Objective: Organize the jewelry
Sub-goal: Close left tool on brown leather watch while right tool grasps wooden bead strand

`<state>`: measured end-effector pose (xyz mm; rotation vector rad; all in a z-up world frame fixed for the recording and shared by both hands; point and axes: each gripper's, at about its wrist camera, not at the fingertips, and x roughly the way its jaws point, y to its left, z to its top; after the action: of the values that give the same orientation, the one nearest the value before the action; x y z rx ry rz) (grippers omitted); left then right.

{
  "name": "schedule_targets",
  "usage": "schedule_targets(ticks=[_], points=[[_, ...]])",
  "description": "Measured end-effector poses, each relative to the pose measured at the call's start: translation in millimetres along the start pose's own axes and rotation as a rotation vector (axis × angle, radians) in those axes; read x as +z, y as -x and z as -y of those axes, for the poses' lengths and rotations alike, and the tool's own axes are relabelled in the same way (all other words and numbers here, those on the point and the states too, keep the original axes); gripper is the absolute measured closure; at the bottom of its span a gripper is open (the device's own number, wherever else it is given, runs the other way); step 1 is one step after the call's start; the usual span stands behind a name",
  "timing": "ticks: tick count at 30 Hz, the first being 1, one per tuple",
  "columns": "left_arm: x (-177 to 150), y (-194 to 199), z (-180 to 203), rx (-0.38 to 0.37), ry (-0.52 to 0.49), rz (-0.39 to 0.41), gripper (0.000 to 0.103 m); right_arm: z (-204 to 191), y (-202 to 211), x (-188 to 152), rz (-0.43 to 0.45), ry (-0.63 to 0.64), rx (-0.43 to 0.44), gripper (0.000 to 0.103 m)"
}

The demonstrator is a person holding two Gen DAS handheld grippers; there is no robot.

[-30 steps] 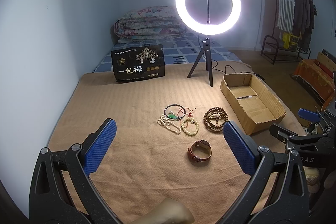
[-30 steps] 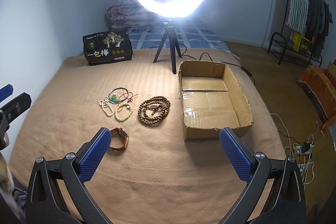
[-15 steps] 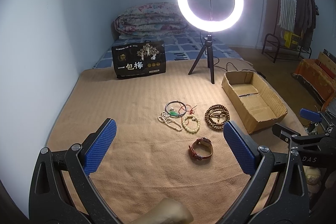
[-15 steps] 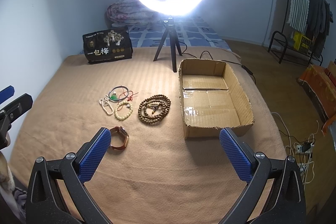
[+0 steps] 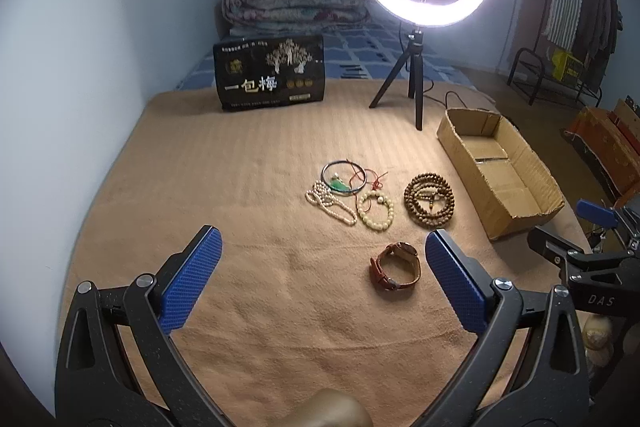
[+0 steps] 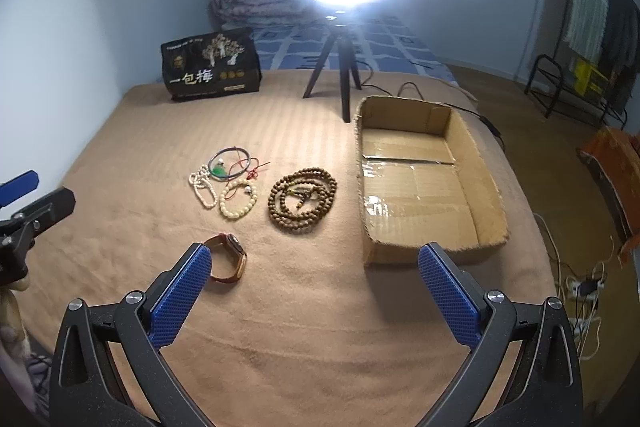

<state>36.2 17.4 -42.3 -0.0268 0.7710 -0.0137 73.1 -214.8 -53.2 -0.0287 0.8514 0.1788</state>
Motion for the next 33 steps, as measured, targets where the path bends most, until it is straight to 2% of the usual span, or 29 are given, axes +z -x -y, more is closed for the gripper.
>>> schedule_targets(ticks=[6, 8, 9, 13, 17, 23, 24, 25, 29, 30, 33], points=[[-3.0, -24.2, -0.8, -0.025, -0.002, -0.067, 0.002, -5.8, -15.9, 19.5, -0.011, 0.041, 0.056, 0.003], [-3.7, -32.9, -2.3, -0.039, 0.007, -0.096, 0.004, -8.5, -26.9, 29.2, -0.049, 0.044, 0.094, 0.009], [-4.5, -37.0, -3.0, -0.048, 0.013, -0.109, 0.005, -11.0, -33.2, 32.1, -0.069, 0.046, 0.117, 0.016], [-11.5, -61.8, -1.9, -0.111, 0.036, -0.228, 0.024, -21.9, -65.8, 39.7, -0.185, 0.051, 0.201, 0.031], [-18.9, -81.8, 2.1, -0.181, 0.087, -0.324, 0.031, -25.5, -93.9, 42.9, -0.28, 0.017, 0.261, 0.041], [-19.6, -100.5, 18.6, -0.166, 0.03, -0.335, 0.031, -19.9, -136.7, 46.5, -0.372, -0.074, 0.299, 0.057], [-20.0, -105.3, 20.4, -0.164, 0.022, -0.343, 0.034, -18.8, -145.3, 47.2, -0.389, -0.094, 0.303, 0.059], [-20.7, -110.0, 21.1, -0.167, 0.02, -0.353, 0.042, -18.5, -151.1, 48.9, -0.4, -0.102, 0.3, 0.06], [-24.5, -130.5, 20.6, -0.205, 0.053, -0.421, 0.046, -23.3, -169.0, 53.3, -0.421, -0.088, 0.284, 0.062], [-24.3, -134.5, 21.0, -0.215, 0.059, -0.432, 0.05, -25.4, -174.3, 53.5, -0.429, -0.082, 0.279, 0.062], [-21.5, -142.5, 22.3, -0.23, 0.069, -0.44, 0.051, -28.4, -188.9, 53.3, -0.444, -0.064, 0.242, 0.063]])
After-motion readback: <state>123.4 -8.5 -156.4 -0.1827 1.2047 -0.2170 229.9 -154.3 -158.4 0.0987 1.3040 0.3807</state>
